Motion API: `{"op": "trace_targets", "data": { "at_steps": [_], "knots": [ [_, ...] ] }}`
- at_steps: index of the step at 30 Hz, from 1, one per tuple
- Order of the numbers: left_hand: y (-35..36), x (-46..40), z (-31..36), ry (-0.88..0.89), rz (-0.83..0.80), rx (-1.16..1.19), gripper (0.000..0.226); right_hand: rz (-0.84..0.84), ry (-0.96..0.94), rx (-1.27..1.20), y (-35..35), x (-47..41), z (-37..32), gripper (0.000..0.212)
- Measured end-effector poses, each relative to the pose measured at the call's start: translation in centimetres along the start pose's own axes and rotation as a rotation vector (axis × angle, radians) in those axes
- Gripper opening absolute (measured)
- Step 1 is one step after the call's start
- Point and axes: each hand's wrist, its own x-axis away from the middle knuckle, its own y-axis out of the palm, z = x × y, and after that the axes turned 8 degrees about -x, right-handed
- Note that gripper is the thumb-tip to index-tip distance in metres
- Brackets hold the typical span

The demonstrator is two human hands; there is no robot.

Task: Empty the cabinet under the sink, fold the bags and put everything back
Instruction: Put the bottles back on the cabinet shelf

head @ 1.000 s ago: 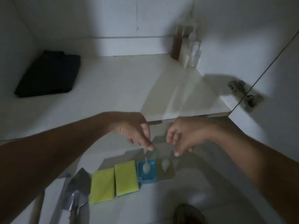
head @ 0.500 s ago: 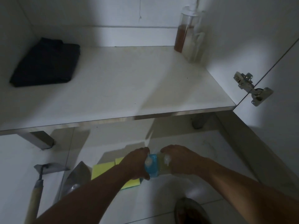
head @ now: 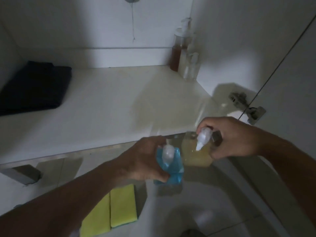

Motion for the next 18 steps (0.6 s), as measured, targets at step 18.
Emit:
{"op": "trace_targets", "data": {
  "at_steps": [18],
  "knots": [
    [-6.8,-19.3,3.7,0.048,0.154,0.010,0.068,0.275,0.103,0.277,-12.9,-17.9,3.9,0.058]
  ]
}}
